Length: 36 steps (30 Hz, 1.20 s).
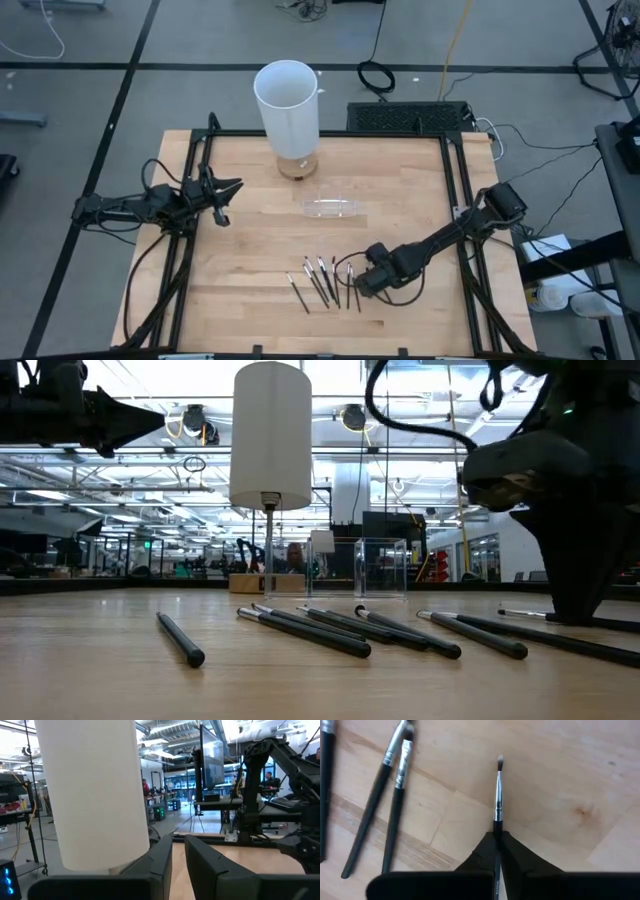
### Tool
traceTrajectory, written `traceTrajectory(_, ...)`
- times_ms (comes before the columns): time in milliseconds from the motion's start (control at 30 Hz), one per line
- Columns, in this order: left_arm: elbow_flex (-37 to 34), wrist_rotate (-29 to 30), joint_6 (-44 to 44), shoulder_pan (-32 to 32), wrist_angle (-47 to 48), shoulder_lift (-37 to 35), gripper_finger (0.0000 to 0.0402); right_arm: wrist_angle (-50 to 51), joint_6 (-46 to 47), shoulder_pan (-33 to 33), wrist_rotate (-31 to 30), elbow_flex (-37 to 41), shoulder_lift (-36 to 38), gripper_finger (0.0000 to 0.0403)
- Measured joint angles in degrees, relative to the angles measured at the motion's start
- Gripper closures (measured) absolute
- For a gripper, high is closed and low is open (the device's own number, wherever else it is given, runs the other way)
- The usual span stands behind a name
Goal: Pick & Place Makeup Supplies
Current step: Put the makeup brush into the transparent organizer
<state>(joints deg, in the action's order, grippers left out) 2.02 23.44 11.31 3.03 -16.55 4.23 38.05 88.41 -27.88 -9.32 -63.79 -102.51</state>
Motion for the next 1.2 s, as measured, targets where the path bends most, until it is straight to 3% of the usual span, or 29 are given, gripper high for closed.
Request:
traceTrajectory(200, 0.0, -0.06, -1.48, 0.08, 0.07, 0.0, 0.0339, -2.55, -3.89, -0.76, -15.06, -0.11, 4.02, 0.0403)
traceTrajectory(367, 0.0, -0.04, -1.36, 0.08, 0.07, 0.0, 0.0339, -7.42, -13.8, -0.68, -29.23, -0.22, 9.06, 0.0403)
traceTrajectory(567, 0.0, -0.04, -1.6, 0.06, 1.11, 0.0, 0.0339, -20.04, -37.08, 0.77, -49.35, -0.22, 14.45, 0.0403)
traceTrajectory(700, 0.0, -0.04, -2.56, 0.06, 2.61, 0.0, 0.0339, -33.62, -58.28, 1.76, -56.82, -0.22, 15.14, 0.0403)
traceTrajectory(867, 0.0, -0.52, -3.07, 0.06, 4.23, 0.02, 0.0339, -46.28, -77.67, 3.42, -57.21, -0.13, 15.12, 0.0403)
traceTrajectory(1067, 0.0, -0.89, -4.61, 0.06, 4.87, 0.02, 0.0339, -59.0, -90.15, 5.48, -49.54, 2.41, 15.09, 0.0403)
traceTrajectory(1200, 0.0, -0.92, -4.44, 0.06, 4.87, 0.02, 0.0339, -67.39, -93.79, 6.73, -44.71, 4.75, 15.14, 0.0403)
